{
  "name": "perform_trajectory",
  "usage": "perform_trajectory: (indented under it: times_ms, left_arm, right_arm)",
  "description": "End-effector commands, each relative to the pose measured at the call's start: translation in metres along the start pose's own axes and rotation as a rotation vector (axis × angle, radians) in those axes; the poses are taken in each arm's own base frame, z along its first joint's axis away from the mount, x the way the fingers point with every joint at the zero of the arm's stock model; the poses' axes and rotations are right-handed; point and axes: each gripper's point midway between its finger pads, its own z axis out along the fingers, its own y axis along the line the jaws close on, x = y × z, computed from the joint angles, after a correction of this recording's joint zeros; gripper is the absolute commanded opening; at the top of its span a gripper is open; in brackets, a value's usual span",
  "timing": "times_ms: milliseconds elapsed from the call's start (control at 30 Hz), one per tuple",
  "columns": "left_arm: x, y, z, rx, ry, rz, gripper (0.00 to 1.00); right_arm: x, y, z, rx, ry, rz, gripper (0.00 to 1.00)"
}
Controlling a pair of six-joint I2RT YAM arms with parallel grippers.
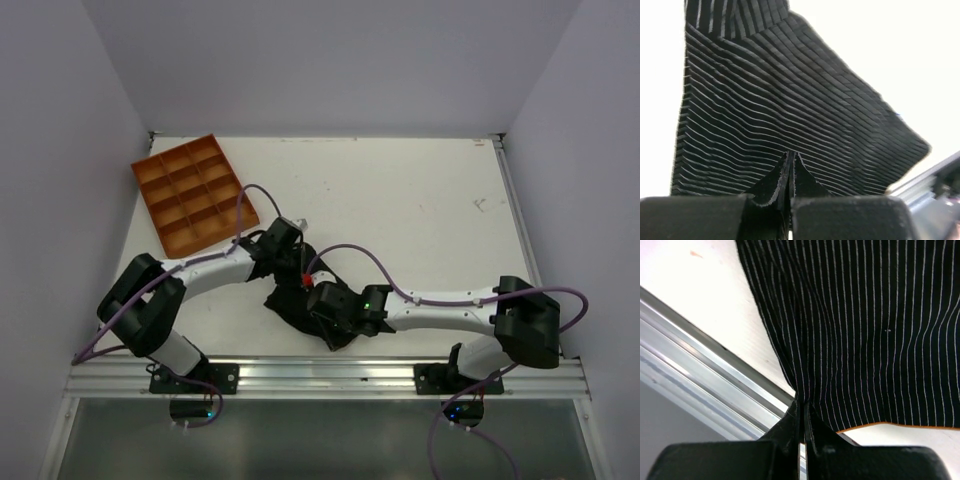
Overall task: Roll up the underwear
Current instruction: Fold the underwear
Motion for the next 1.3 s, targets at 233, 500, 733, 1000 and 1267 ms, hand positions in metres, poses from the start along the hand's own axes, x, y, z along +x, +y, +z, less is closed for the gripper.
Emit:
perform_trajectory:
  times_ms: [233,500,733,1000,1267]
  left_arm:
    - [-0.055,-0.097,-0.038,0.394,-0.038,0.125,0.00]
    - [-0.020,-0.101,-0.002,0.556,0.114,0.159,0.00]
    - [-0.003,-0.074,0.029,0.477,0.146,0.174,0.00]
    - [0.020,-0.047,0.052,0.348,0.192,0.199,0.00]
    - [0.027,-0.038,0.057,0.307,0.196,0.210,0.00]
  right_arm:
    - [-0.015,0.017,-0.007,-0.081,-0.062,-0.020,0.00]
    - [-0.009,0.012,-0.008,-0.074,-0.068,0.011,0.00]
    - [-0.009,0.006,-0.008,-0.043,-0.072,0.028,0.00]
    - [-0.019,-0.010,-0.016,0.012,-0.086,0.067,0.00]
    - [-0.032,-0.037,-0.026,0.052,-0.103,0.131,0.00]
